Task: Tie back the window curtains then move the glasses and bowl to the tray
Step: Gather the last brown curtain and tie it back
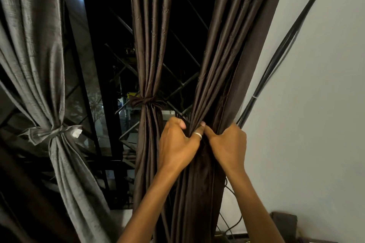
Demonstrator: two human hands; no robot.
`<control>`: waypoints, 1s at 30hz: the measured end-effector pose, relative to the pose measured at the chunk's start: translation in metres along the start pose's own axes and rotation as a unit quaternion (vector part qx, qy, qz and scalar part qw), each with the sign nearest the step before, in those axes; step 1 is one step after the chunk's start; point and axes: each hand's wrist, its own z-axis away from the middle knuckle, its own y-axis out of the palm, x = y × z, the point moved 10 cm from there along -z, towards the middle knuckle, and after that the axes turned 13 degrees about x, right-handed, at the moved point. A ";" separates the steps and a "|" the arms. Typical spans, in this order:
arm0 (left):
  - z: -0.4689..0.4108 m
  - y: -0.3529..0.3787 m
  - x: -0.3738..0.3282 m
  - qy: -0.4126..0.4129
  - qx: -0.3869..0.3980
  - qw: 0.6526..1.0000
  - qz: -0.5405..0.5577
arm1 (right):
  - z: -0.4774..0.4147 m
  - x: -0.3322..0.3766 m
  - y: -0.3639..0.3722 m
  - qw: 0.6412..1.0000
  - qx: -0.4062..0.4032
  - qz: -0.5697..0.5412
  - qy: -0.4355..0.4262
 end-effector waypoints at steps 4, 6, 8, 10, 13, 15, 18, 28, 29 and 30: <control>0.013 -0.003 -0.015 0.042 -0.031 0.998 -0.025 | 0.007 0.010 0.011 0.998 -0.033 0.047 0.003; 0.013 -0.004 -0.018 0.048 -0.042 0.998 -0.030 | 0.008 0.016 0.015 0.997 -0.037 0.064 -0.003; 0.010 -0.004 -0.018 0.046 -0.035 0.998 -0.028 | 0.008 0.019 0.018 0.997 -0.035 0.071 -0.005; 0.004 -0.004 -0.017 0.035 -0.016 0.999 -0.028 | 0.008 0.020 0.017 0.997 -0.037 0.074 -0.002; -0.006 0.003 -0.005 -0.025 0.056 0.998 0.018 | 0.006 0.019 0.013 0.995 -0.027 0.091 0.017; -0.010 0.010 0.003 -0.061 0.098 0.991 0.065 | 0.001 0.013 0.009 0.996 -0.008 0.080 0.036; -0.014 0.019 0.007 -0.076 0.113 0.985 0.106 | -0.005 0.004 0.009 0.998 0.042 -0.006 0.046; -0.014 0.048 0.005 -0.050 0.158 0.961 0.223 | -0.007 -0.004 0.041 0.914 0.258 -0.306 0.068; -0.014 0.049 0.005 -0.050 0.159 0.956 0.242 | -0.006 -0.005 0.041 0.908 0.266 -0.316 0.073; -0.013 0.050 0.006 -0.049 0.158 0.951 0.260 | -0.005 -0.006 0.042 0.902 0.270 -0.326 0.076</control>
